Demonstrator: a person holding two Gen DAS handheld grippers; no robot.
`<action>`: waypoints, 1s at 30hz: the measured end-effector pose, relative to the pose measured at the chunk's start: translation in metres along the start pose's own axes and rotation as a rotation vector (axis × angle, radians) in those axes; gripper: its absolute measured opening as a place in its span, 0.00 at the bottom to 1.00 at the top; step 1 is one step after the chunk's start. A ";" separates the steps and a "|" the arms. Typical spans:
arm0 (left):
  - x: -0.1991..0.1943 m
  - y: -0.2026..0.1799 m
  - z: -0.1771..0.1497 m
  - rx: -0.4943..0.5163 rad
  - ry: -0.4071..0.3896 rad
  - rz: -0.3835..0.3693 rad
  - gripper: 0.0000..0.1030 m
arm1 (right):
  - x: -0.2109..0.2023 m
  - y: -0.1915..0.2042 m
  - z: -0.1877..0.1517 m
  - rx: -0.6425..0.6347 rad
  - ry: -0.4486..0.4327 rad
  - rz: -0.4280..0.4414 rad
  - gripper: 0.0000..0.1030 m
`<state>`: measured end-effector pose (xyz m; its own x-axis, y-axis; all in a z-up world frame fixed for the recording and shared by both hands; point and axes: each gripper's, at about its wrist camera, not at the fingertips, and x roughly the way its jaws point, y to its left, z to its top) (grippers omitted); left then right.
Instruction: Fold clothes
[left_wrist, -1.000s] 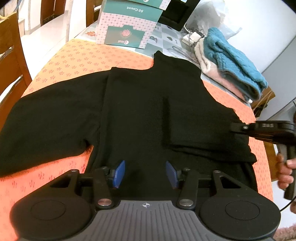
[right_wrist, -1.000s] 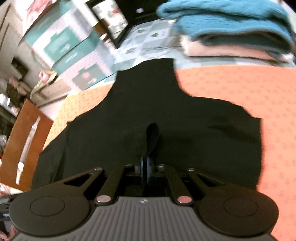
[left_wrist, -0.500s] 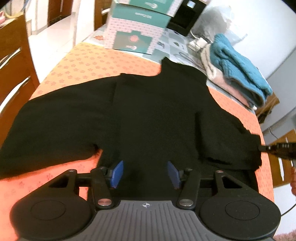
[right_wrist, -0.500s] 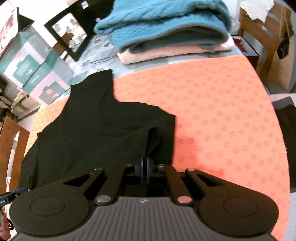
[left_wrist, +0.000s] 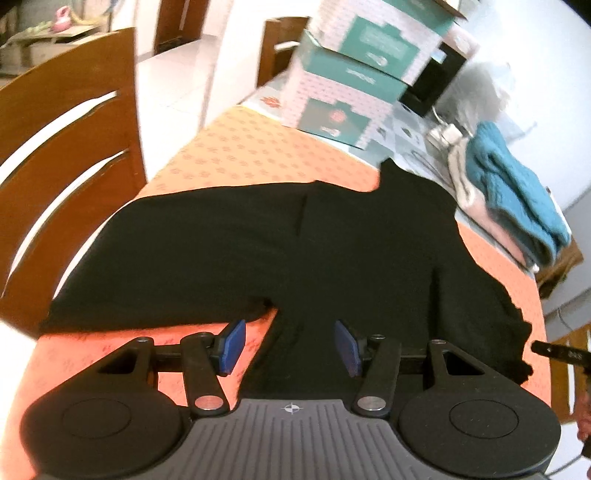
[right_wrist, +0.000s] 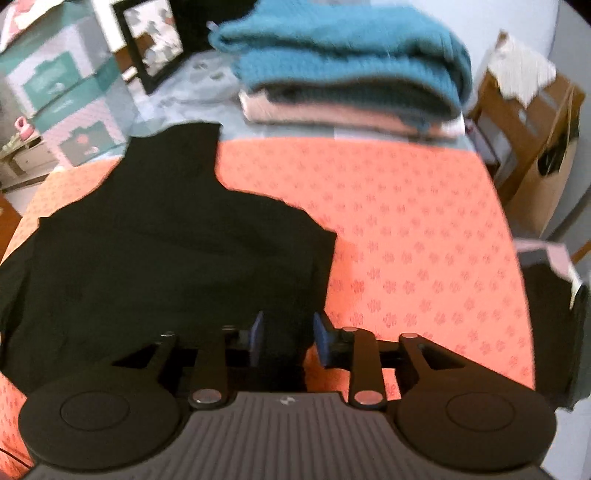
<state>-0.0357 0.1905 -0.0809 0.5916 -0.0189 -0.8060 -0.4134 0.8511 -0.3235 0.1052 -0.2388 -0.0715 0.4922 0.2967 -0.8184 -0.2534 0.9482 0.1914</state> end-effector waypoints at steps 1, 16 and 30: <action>-0.004 0.003 -0.002 -0.015 -0.006 0.004 0.55 | -0.003 0.004 -0.001 -0.016 -0.006 -0.006 0.41; -0.071 0.040 -0.033 -0.075 -0.088 0.116 0.56 | -0.042 0.066 -0.024 -0.173 -0.056 0.126 0.44; -0.036 0.115 -0.026 0.164 0.012 0.126 0.55 | -0.042 0.151 -0.069 -0.157 -0.005 0.091 0.45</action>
<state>-0.1226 0.2760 -0.1018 0.5340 0.0876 -0.8409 -0.3651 0.9210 -0.1359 -0.0110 -0.1161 -0.0458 0.4657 0.3811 -0.7987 -0.4234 0.8884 0.1771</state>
